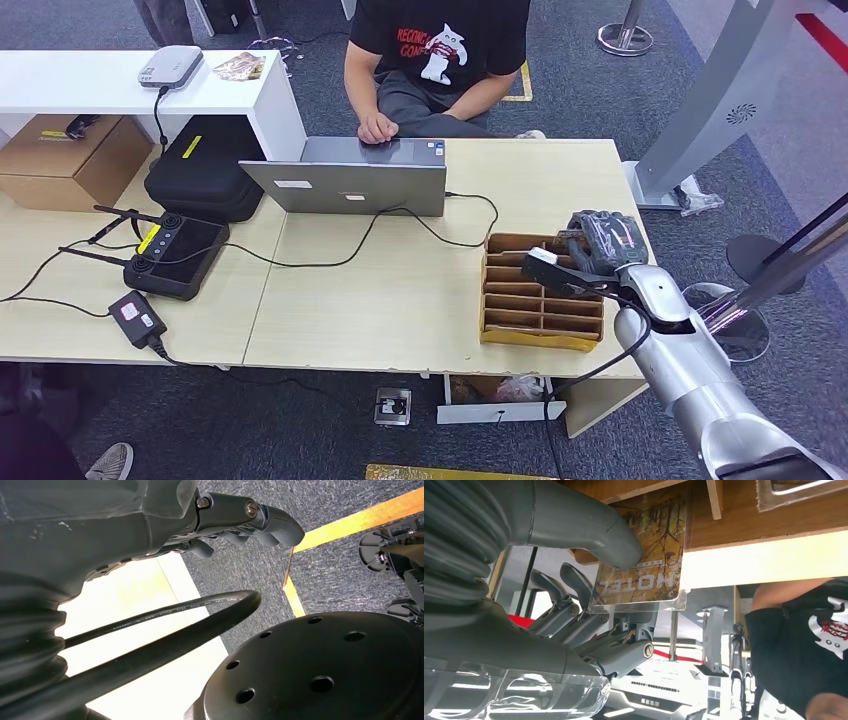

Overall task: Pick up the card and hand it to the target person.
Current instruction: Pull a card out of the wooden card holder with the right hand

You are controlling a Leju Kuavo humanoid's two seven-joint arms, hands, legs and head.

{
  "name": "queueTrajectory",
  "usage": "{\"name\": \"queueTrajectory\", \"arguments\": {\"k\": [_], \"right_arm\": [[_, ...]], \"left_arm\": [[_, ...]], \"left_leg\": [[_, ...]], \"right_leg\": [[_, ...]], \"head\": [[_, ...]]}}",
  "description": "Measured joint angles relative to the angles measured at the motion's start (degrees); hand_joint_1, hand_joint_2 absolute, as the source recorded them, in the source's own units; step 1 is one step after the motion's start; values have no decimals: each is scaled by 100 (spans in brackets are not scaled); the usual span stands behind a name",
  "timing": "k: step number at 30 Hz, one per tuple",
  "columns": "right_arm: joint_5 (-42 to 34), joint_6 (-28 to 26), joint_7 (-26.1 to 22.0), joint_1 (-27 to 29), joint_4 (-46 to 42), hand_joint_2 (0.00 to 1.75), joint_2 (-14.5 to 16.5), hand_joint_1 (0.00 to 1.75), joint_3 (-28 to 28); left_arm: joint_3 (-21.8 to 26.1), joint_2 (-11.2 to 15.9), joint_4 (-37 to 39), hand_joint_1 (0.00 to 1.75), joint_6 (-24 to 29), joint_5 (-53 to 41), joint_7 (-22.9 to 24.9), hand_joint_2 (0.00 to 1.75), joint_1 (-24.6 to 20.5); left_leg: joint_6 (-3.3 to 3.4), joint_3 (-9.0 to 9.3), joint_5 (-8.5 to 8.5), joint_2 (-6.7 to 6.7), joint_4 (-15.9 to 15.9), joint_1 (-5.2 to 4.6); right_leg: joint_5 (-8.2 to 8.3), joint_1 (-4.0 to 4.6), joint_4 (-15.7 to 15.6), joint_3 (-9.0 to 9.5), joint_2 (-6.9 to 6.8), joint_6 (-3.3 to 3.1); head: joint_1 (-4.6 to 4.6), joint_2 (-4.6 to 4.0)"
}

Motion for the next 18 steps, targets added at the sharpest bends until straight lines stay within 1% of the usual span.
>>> {"name": "queueTrajectory", "arguments": {"k": [5,9,18], "right_arm": [[-27,-50,0,2,-4,175,0,165,0],[-176,-122,-6,18,-142,175,-4,156,0],[-552,-169,-4,120,-1296,175,-180,149,-67]], "left_arm": [[-1,1,0,0,0,4,0,175,0],[0,0,0,0,3,25,0,175,1],[0,0,0,0,20,62,0,175,7]], "left_leg": [[0,-1,0,0,0,0],[0,0,0,1,0,0],[0,0,0,2,0,0]], "right_leg": [[0,0,0,0,0,0],[0,0,0,-1,1,0],[0,0,0,-3,4,0]], "head": [[0,0],[0,0],[0,0]]}}
